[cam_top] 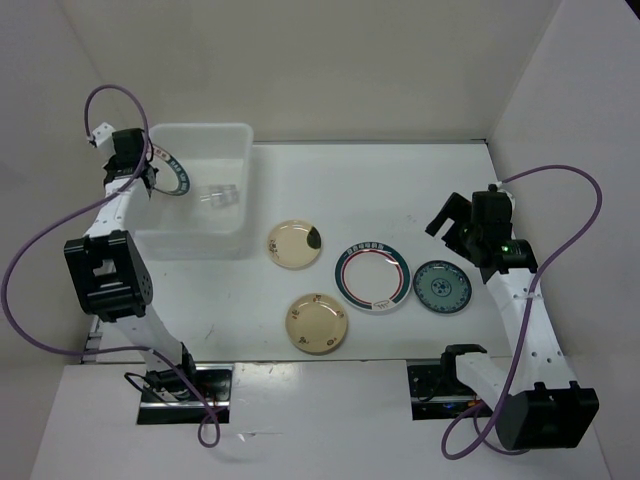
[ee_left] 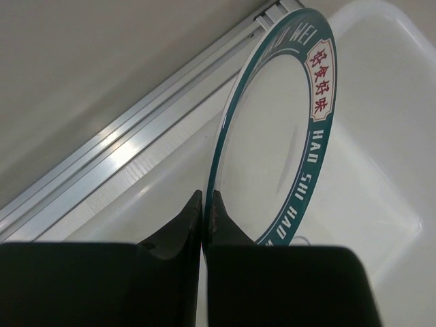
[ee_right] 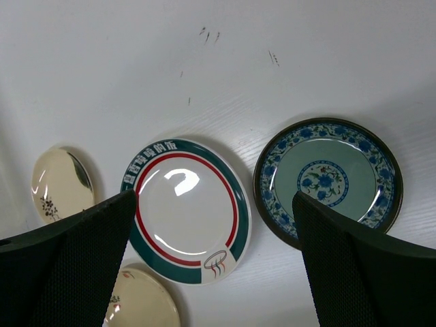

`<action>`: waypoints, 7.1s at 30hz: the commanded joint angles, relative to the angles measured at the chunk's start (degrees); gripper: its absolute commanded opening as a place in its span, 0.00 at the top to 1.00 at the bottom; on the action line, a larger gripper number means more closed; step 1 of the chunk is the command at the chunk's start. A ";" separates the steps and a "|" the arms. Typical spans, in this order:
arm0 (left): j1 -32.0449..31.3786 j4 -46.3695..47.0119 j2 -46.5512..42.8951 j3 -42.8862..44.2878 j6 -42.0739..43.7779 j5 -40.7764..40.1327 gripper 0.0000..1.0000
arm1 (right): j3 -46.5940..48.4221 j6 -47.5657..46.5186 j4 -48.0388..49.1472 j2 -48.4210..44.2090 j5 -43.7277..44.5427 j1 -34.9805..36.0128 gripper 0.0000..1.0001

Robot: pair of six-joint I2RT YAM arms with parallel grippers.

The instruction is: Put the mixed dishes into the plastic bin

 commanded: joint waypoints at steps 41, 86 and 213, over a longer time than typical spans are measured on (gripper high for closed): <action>-7.82 7.87 -0.17 -0.61 14.32 2.79 0.00 | -0.31 -0.50 2.74 0.72 -0.58 -0.27 0.00; -10.11 3.90 3.62 -4.13 1.13 17.51 0.54 | -0.31 -1.03 2.74 -0.33 -0.58 -0.27 0.00; -3.08 2.14 -13.55 -10.80 -15.21 4.91 1.00 | -0.84 0.02 3.27 -5.43 1.52 4.47 0.00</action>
